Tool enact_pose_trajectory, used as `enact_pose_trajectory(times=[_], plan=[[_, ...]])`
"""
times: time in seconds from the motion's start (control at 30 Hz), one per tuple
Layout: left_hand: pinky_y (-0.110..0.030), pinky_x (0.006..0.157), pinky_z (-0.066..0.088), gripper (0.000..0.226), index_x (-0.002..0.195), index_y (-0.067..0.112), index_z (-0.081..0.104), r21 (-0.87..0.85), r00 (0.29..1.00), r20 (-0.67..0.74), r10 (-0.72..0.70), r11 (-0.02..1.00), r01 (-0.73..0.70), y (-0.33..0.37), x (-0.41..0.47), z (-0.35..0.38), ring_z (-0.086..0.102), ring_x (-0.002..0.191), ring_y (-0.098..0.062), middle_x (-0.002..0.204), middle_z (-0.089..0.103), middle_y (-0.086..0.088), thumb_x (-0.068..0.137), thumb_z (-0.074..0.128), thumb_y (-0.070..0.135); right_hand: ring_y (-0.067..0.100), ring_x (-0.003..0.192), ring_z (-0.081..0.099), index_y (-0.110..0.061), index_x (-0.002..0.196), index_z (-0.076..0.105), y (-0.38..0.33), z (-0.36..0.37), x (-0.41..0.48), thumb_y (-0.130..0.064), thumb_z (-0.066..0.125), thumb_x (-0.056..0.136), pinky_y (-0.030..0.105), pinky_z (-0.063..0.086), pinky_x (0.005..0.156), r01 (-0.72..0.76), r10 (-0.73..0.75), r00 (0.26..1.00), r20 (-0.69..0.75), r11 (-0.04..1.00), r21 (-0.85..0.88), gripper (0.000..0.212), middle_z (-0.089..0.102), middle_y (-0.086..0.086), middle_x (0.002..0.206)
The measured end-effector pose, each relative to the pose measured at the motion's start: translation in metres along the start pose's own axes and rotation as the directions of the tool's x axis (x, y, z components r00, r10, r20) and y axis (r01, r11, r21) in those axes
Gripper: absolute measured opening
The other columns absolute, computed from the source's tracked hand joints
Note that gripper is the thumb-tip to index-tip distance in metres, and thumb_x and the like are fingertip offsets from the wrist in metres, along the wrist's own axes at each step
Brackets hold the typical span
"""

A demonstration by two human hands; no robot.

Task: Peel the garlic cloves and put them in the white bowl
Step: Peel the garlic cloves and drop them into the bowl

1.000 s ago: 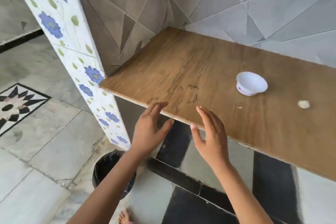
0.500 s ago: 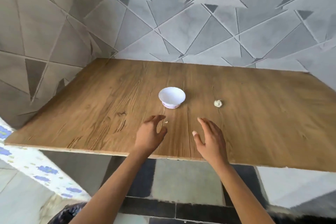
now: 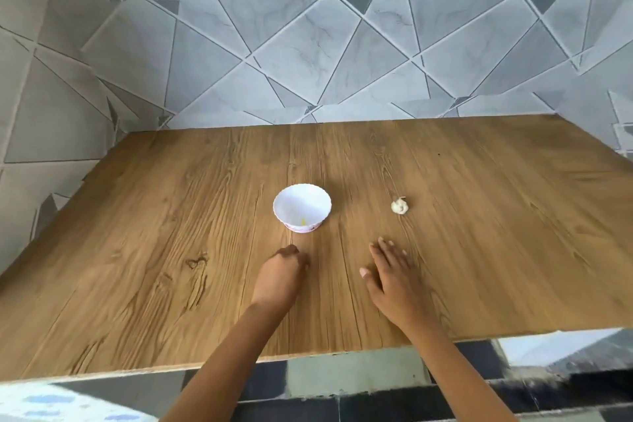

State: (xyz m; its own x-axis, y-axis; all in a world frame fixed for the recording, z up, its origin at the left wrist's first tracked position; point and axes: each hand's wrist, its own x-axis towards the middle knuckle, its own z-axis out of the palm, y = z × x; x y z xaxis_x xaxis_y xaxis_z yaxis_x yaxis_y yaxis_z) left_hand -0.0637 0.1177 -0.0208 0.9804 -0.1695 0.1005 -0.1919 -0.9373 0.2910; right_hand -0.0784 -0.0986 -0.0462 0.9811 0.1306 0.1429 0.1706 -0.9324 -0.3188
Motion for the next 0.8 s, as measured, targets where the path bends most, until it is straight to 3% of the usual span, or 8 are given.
enact_pose_trajectory(times=[0.07, 0.17, 0.3, 0.4, 0.53, 0.63, 0.7, 0.8], plan=[[-0.024, 0.066, 0.043, 0.029, 0.114, 0.017, 0.065, 0.055, 1.000, 0.000, 0.012, 0.998, -0.012, 0.001, 0.002, 0.001, 0.062, 0.088, -0.020, 0.106, 0.063, -0.003, 0.093, 0.048, 0.006, 0.024, 0.144, 0.018, -0.010, 0.144, 0.033, 0.000, 0.003, 0.001, -0.061, 0.005, 0.085, 0.035, 0.002, 0.114, -0.009, 0.009, 1.000, -0.006, 1.000, -0.005, 0.084, 0.027, 0.010, 0.153], [-0.026, 0.061, 0.043, 0.025, 0.103, 0.014, 0.065, 0.096, 1.000, 0.008, 0.009, 0.995, -0.010, 0.005, 0.002, -0.003, 0.063, 0.081, -0.022, 0.098, 0.065, -0.004, 0.089, 0.048, 0.003, 0.023, 0.145, 0.014, -0.011, 0.146, 0.031, 0.003, 0.005, 0.000, -0.071, -0.017, 0.079, 0.035, 0.000, 0.114, 0.005, -0.005, 1.000, 0.015, 1.000, -0.014, 0.102, 0.022, 0.009, 0.155], [-0.031, 0.065, 0.053, 0.013, 0.091, 0.008, 0.071, -0.312, 0.981, -0.160, -0.109, 0.949, 0.054, 0.013, 0.009, -0.029, 0.066, 0.071, -0.022, 0.080, 0.072, -0.007, 0.084, 0.060, 0.005, 0.019, 0.146, 0.007, -0.015, 0.148, 0.025, 0.002, 0.001, 0.001, -0.073, -0.028, 0.070, 0.031, -0.007, 0.113, 0.003, -0.003, 0.999, 0.034, 1.000, -0.007, 0.110, 0.014, 0.006, 0.157], [-0.032, 0.065, 0.053, 0.009, 0.086, 0.003, 0.072, -0.407, 0.931, -0.332, -0.151, 0.913, 0.003, 0.016, 0.041, -0.053, 0.066, 0.070, -0.023, 0.077, 0.072, -0.010, 0.080, 0.065, 0.001, 0.015, 0.145, -0.001, -0.017, 0.149, 0.020, 0.000, -0.002, 0.000, -0.070, -0.015, 0.076, 0.029, -0.011, 0.111, -0.005, 0.006, 0.999, 0.050, 1.000, -0.023, 0.097, 0.010, 0.003, 0.158], [-0.033, 0.073, 0.053, 0.015, 0.089, 0.010, 0.072, -0.252, 0.982, -0.084, -0.167, 0.957, 0.141, 0.010, 0.097, -0.053, 0.066, 0.084, -0.024, 0.092, 0.072, -0.007, 0.084, 0.059, 0.005, 0.012, 0.142, -0.003, -0.016, 0.149, 0.022, 0.002, 0.000, 0.000, -0.073, -0.025, 0.073, 0.029, -0.010, 0.112, -0.004, 0.004, 0.999, 0.054, 1.000, -0.011, 0.105, 0.012, 0.004, 0.158], [-0.027, 0.060, 0.044, 0.019, 0.094, 0.015, 0.071, -0.014, 0.980, 0.118, -0.162, 0.986, 0.164, 0.011, 0.118, -0.046, 0.061, 0.082, -0.021, 0.099, 0.067, -0.004, 0.087, 0.054, 0.010, 0.016, 0.143, 0.005, -0.014, 0.147, 0.028, 0.003, 0.002, 0.000, -0.070, -0.022, 0.077, 0.032, -0.004, 0.113, -0.008, 0.008, 0.999, 0.039, 1.000, -0.005, 0.102, 0.020, 0.006, 0.156], [-0.025, 0.060, 0.040, 0.020, 0.099, 0.015, 0.070, 0.112, 0.968, 0.179, -0.177, 0.981, 0.159, 0.012, 0.124, -0.045, 0.058, 0.080, -0.020, 0.100, 0.064, -0.004, 0.088, 0.053, 0.015, 0.014, 0.141, 0.004, -0.014, 0.146, 0.030, 0.003, 0.002, 0.000, -0.069, -0.018, 0.080, 0.033, -0.003, 0.113, -0.012, 0.013, 0.999, 0.044, 1.000, -0.011, 0.099, 0.021, 0.007, 0.155], [-0.024, 0.067, 0.040, 0.023, 0.107, 0.015, 0.068, 0.182, 0.959, 0.221, -0.176, 0.974, 0.137, 0.011, 0.128, -0.039, 0.061, 0.094, -0.022, 0.108, 0.064, -0.004, 0.091, 0.052, 0.019, 0.018, 0.145, 0.010, -0.015, 0.147, 0.028, 0.002, 0.001, 0.000, -0.069, -0.021, 0.078, 0.033, -0.002, 0.114, -0.011, 0.012, 0.999, 0.048, 1.000, -0.028, 0.101, 0.020, 0.005, 0.156]])
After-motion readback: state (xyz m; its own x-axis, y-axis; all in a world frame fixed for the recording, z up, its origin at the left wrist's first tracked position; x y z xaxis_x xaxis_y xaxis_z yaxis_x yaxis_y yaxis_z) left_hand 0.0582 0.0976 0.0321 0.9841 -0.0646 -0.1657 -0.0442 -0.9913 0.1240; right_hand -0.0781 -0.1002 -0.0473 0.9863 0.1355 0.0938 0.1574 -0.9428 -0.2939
